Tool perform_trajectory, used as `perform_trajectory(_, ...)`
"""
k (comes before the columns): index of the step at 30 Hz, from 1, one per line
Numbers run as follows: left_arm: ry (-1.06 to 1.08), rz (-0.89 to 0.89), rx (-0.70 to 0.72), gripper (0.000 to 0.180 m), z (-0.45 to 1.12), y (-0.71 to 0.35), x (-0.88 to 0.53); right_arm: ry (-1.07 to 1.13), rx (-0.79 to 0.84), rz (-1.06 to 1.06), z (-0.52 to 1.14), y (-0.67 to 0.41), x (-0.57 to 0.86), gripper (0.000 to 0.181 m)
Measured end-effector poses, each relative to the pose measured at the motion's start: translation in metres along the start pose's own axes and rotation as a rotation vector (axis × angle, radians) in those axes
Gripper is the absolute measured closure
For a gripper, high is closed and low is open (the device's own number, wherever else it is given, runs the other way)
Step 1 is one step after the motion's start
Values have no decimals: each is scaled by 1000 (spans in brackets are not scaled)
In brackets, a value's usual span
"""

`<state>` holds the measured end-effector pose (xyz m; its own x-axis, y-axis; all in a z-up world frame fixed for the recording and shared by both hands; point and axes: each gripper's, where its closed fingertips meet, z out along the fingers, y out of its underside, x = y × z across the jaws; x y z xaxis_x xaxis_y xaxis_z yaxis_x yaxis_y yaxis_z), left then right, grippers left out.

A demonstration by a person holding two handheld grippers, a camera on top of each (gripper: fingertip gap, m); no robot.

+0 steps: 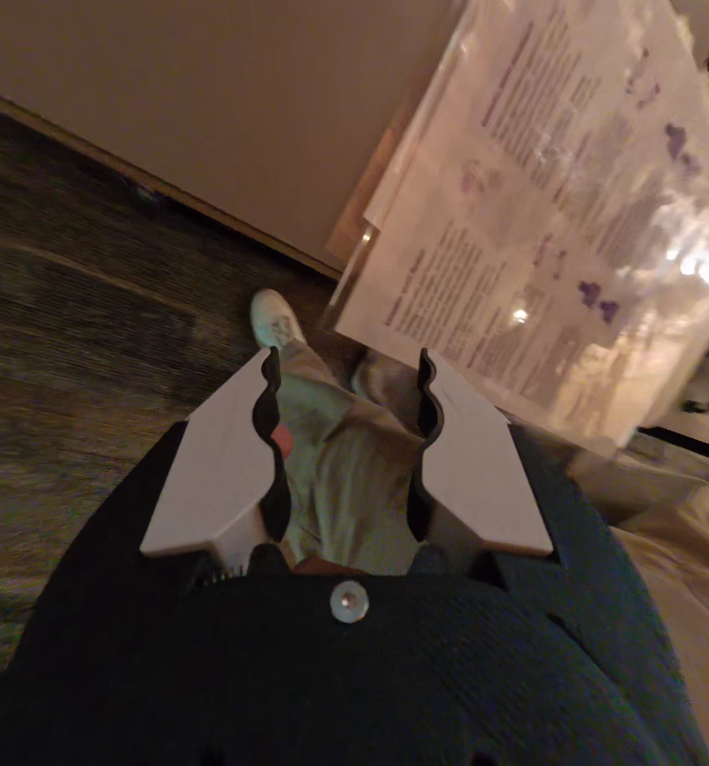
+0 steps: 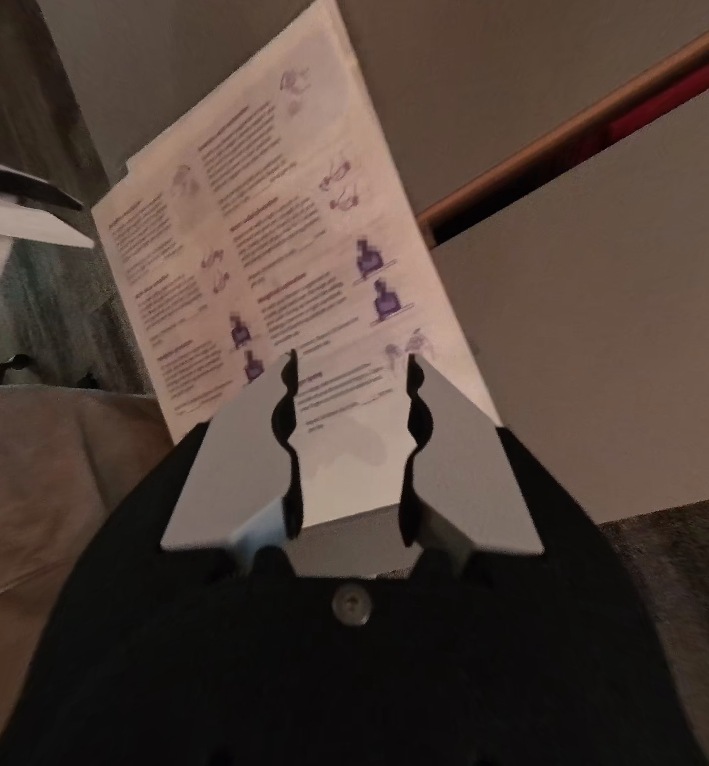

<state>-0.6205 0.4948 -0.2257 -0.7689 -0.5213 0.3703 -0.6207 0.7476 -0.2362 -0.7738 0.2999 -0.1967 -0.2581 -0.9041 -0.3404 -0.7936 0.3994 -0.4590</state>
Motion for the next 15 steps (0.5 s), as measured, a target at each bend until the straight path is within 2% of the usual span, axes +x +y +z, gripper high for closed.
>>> perform_trajectory(5,142,-123,-51,119,17,13,24,0,-25,-23,7,11,-19,128)
perform_trajectory(8,209,-150,-69,148,22,13,38,39,-59,-50,10,18,-19,127)
perform_trajectory(11,239,-130,-50,159,19,5,51,66,-82,-53,10,24,-16,127)
perform_trajectory(15,259,-91,-58,152,19,1,64,84,-102,-42,8,33,-8,127)
